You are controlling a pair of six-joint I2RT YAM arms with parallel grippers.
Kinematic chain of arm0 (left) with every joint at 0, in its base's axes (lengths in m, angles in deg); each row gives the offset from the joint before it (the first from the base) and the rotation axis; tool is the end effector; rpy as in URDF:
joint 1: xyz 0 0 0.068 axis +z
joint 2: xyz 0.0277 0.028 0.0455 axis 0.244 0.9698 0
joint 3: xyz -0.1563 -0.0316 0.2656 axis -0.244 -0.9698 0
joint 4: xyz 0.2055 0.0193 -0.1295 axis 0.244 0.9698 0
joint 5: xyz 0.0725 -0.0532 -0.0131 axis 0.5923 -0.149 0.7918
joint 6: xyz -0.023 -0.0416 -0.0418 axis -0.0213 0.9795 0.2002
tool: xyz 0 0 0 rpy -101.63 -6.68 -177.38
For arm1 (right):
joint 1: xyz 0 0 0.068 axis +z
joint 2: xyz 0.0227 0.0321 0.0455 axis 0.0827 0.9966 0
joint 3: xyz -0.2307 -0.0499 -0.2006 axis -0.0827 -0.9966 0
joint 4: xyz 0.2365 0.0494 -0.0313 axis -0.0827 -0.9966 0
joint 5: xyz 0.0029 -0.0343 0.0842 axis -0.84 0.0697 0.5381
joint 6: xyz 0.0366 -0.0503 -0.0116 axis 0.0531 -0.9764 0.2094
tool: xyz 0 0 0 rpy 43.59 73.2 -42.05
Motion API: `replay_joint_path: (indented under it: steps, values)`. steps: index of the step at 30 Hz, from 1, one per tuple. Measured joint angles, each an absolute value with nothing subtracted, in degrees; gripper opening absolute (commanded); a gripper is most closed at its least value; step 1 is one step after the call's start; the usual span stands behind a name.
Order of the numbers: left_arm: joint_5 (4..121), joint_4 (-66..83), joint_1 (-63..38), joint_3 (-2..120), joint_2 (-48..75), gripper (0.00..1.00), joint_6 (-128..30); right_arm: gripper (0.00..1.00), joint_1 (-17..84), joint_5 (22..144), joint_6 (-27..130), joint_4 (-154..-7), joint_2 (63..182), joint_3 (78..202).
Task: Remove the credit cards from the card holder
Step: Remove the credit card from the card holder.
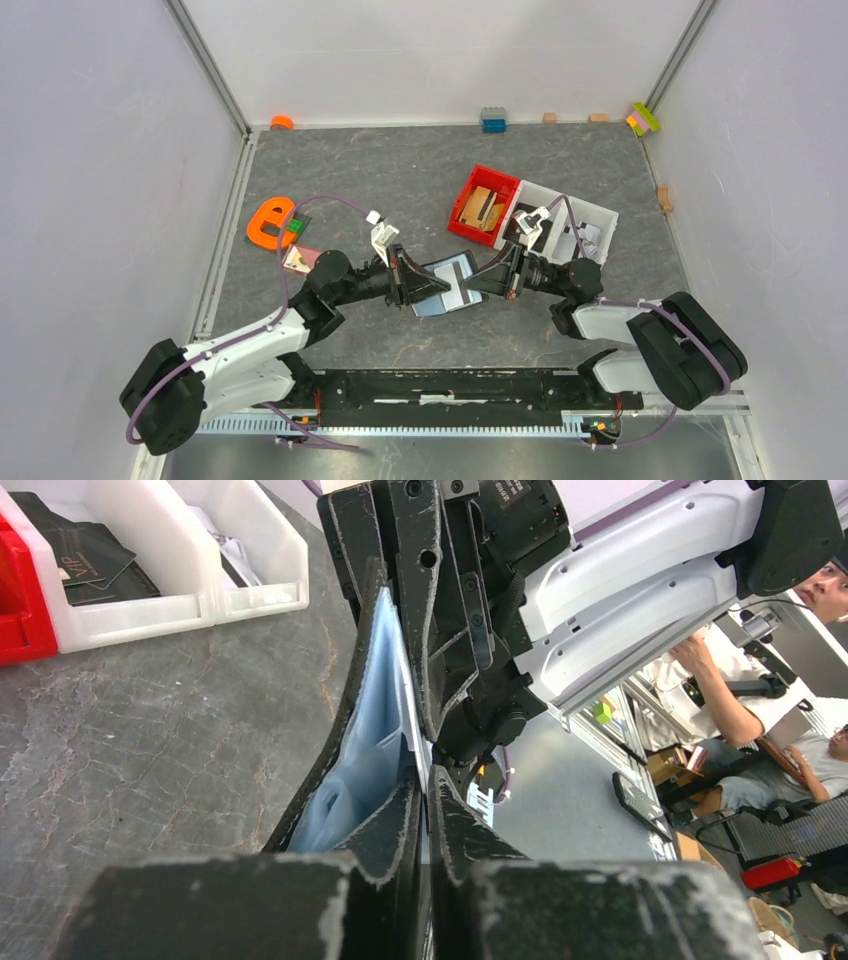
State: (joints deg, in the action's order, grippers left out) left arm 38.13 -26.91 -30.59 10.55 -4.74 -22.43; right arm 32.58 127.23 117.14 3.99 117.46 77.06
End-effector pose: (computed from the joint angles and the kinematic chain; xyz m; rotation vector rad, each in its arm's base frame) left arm 0.1173 -0.1530 0.3018 0.6144 1.6140 -1.5431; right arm 0.1586 0.1268 0.2698 -0.3724 1.6230 1.9425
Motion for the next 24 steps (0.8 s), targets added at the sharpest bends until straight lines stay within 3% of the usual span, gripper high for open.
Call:
replay_joint_path:
  steps: [15, 19, 20, 24]
  values:
    - [39.55, -26.02, -30.70, 9.50, -5.02, 0.06, -21.28, 0.00, 31.07, 129.72, 125.64, 4.43, 120.26, 76.82]
    - [40.14, -24.58, -30.57, 9.50, -5.96, 0.20, -21.32, 0.00, 28.51, 129.57, 127.83, 4.38, 121.00, 76.02]
    - [40.29, -24.45, -30.57, 9.50, -6.22, 0.20, -21.32, 0.00, 28.16, 129.53, 128.18, 4.38, 121.13, 75.88]
    - [40.25, -24.55, -30.59, 9.50, -6.53, 0.05, -21.32, 0.00, 27.88, 129.35, 128.92, 4.38, 121.31, 75.53]
